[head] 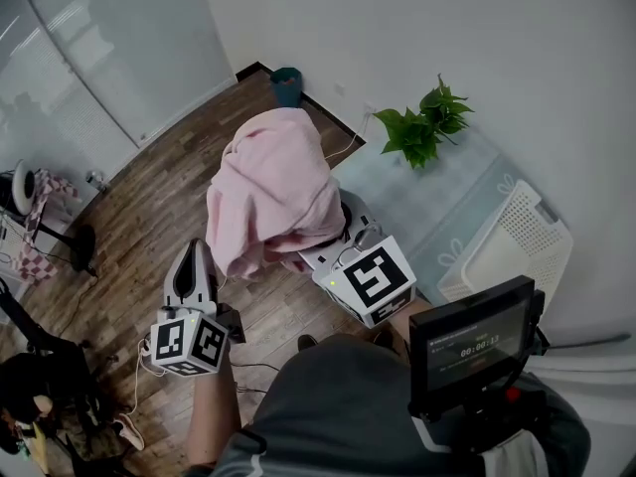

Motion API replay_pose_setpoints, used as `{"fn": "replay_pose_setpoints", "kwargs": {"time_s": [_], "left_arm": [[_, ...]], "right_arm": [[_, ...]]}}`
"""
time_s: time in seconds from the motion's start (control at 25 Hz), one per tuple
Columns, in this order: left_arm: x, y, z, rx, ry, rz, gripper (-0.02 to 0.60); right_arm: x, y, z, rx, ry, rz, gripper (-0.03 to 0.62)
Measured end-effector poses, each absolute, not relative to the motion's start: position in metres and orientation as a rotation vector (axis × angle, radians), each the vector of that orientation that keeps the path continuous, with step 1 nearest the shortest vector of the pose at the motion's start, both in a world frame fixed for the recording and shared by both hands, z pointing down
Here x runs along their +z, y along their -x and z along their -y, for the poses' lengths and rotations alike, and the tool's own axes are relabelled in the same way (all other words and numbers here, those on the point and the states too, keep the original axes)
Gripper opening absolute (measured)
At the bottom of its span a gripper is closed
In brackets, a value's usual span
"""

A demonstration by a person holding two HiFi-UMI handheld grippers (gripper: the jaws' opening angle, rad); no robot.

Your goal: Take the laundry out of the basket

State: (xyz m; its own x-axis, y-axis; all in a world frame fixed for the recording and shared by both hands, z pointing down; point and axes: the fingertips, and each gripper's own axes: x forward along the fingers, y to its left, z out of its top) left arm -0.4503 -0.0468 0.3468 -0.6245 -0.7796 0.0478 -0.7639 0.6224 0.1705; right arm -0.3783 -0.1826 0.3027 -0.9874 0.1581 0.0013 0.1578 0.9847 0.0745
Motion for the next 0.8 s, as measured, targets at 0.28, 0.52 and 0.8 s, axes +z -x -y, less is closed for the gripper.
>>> {"fn": "replay_pose_setpoints", "kwargs": {"time_s": [0.28,0.52,0.8], "left_arm": [[0.349,0.448,0.057,-0.201,-1.324,2.701,0.008],[0.349,0.447,0.062,-0.199,-1.343,2.691,0.008],[0.347,0.444,0.064,-0.198,-1.344,2.688,0.009]], "right_arm": [[0.302,0.372,0.191,0.117,-0.217,-3.131,0.222],[0.301,0.369,0.191,0.125,-0.223,-3.127,0.222],[0.299,0.366,0.192,0.106,-0.227,-3.125,0.222]]}}
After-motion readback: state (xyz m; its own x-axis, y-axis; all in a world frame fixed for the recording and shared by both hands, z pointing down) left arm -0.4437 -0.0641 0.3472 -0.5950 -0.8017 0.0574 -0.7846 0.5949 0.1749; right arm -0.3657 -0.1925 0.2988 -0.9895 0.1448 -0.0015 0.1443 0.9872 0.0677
